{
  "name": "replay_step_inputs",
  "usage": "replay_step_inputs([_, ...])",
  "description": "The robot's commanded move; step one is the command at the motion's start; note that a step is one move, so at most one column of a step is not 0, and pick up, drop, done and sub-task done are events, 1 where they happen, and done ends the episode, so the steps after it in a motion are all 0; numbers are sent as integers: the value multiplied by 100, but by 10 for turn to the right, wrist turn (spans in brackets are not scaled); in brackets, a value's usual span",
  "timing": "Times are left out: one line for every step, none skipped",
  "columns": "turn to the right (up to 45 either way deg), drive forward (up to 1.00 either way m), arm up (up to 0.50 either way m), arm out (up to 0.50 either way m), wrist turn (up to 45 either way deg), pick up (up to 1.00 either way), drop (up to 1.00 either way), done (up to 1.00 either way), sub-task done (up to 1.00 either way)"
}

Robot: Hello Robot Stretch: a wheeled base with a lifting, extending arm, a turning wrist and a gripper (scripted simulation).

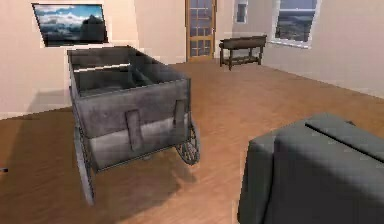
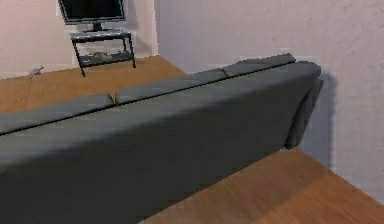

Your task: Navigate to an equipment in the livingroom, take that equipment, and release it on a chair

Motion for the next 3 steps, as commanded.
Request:
replay_step_inputs([-450, 0, 0, 0, 0, 0, 0, 0, 0])
replay_step_inputs([-450, 0, 0, 0, 0, 0, 0, 0, 0])
replay_step_inputs([-60, 0, 0, 0, 0, 0, 0, 0, 0])
